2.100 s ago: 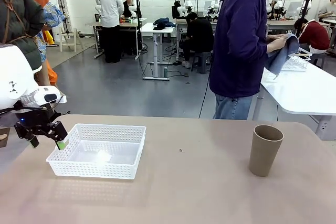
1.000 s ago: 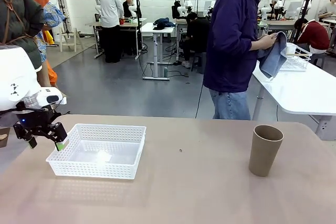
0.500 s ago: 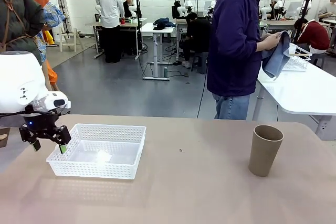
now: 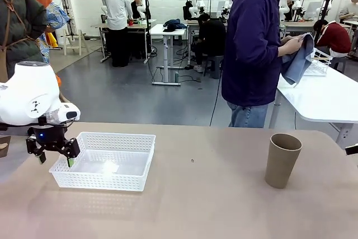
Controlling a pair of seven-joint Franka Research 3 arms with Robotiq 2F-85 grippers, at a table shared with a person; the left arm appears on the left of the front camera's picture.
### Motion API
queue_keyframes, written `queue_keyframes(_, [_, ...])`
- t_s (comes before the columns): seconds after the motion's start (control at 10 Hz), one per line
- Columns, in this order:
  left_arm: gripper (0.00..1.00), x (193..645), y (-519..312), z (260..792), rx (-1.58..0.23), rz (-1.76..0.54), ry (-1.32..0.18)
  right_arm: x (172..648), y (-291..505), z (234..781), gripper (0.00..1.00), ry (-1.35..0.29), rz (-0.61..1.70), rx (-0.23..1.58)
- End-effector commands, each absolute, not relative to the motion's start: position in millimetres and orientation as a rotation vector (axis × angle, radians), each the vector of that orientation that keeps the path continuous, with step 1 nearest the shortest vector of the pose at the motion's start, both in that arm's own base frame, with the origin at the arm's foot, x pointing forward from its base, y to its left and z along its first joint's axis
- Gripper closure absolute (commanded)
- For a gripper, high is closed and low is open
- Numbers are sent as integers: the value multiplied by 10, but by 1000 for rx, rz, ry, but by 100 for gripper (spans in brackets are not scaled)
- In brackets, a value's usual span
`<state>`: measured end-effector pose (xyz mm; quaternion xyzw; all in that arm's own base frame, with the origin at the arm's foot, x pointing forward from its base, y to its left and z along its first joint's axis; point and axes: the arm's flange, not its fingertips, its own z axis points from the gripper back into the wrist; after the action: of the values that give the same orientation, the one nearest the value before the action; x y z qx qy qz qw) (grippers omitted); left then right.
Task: Clean and organize the cups into the basket.
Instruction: Pick up the Organizing basket and move it to the center of the table, then pick up the Reusable plastic cup from the right side of the table and place it inside the Organizing basket.
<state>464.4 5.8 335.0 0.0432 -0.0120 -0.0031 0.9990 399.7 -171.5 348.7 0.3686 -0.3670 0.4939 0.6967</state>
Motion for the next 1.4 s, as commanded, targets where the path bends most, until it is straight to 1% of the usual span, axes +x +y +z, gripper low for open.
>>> queue_keyframes(0.0, [0, 4705, -2, 3308, 120, 9, -24, 4164, -1650, 3352, 0, -851, 1152, 797])
queue_keyframes(0.4, [0, 4674, -31, 3285, 124, -8, -22, 4326, -1493, 3100, 0, -829, 1179, 789])
queue_keyframes(0.6, [0, 4656, -28, 3286, 124, -13, -26, 4391, -1399, 3016, 0, -851, 1205, 786])
queue_keyframes(0.9, [0, 4644, -3, 3277, 124, -13, -25, 4433, -1155, 2982, 0, -934, 1248, 786])
queue_keyframes(1.1, [0, 4650, 14, 3305, 112, 12, -33, 4433, -992, 2989, 0, -932, 1278, 805])
queue_keyframes(1.2, [0, 4641, 29, 3330, 105, 27, -39, 4427, -966, 3015, 0, -940, 1243, 792])
queue_keyframes(1.3, [0, 4660, 15, 3294, 89, -16, -13, 4444, -1085, 3050, 0, -905, 1264, 817])
